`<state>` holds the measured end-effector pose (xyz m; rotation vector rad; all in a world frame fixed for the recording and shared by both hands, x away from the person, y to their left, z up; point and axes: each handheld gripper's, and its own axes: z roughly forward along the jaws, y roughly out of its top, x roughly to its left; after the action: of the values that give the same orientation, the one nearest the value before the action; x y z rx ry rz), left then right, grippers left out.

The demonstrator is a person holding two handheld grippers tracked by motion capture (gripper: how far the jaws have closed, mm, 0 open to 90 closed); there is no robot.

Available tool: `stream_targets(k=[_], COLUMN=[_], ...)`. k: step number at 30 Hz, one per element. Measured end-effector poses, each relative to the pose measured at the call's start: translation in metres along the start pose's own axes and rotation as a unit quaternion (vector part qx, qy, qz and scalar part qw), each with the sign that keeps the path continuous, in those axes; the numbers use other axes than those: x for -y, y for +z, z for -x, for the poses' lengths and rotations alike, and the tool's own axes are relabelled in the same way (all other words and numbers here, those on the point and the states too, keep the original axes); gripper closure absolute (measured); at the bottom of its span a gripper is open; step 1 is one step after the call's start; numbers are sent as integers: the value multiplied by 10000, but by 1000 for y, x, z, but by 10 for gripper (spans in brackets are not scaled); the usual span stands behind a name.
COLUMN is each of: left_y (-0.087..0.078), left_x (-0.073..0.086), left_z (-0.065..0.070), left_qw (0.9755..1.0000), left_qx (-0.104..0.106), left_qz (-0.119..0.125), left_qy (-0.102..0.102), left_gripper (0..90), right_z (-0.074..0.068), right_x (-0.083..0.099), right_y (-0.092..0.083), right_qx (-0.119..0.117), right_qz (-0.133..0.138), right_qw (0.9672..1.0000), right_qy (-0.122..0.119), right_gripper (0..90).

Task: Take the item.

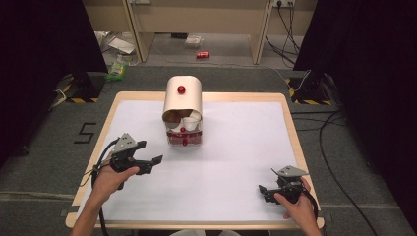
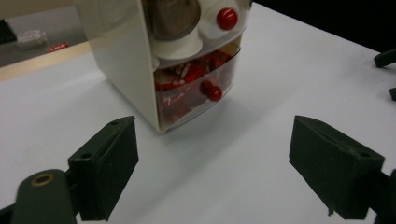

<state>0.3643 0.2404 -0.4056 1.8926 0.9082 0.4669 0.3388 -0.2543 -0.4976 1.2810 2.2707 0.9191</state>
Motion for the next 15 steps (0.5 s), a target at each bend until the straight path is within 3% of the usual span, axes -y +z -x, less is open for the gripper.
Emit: stream_targets(k=[3,5,15], left_y=[3,7,21], left_x=[-11,-23,-49], left_z=[6,13,23], left_qw=[9999,9995,9982], left_qx=[111,159,281], left_qz=[62,63,131], left_qy=[100,270,510], left_gripper=[156,160,168], right_z=[0,0,0], right_x=[0,0,0], right_y=[0,0,0], right_qx=[0,-1,0], right_qz=[0,-1,1], right_qw=[10000,10000,10000], right_qy=[1,1,-1], right_gripper=[6,6,6])
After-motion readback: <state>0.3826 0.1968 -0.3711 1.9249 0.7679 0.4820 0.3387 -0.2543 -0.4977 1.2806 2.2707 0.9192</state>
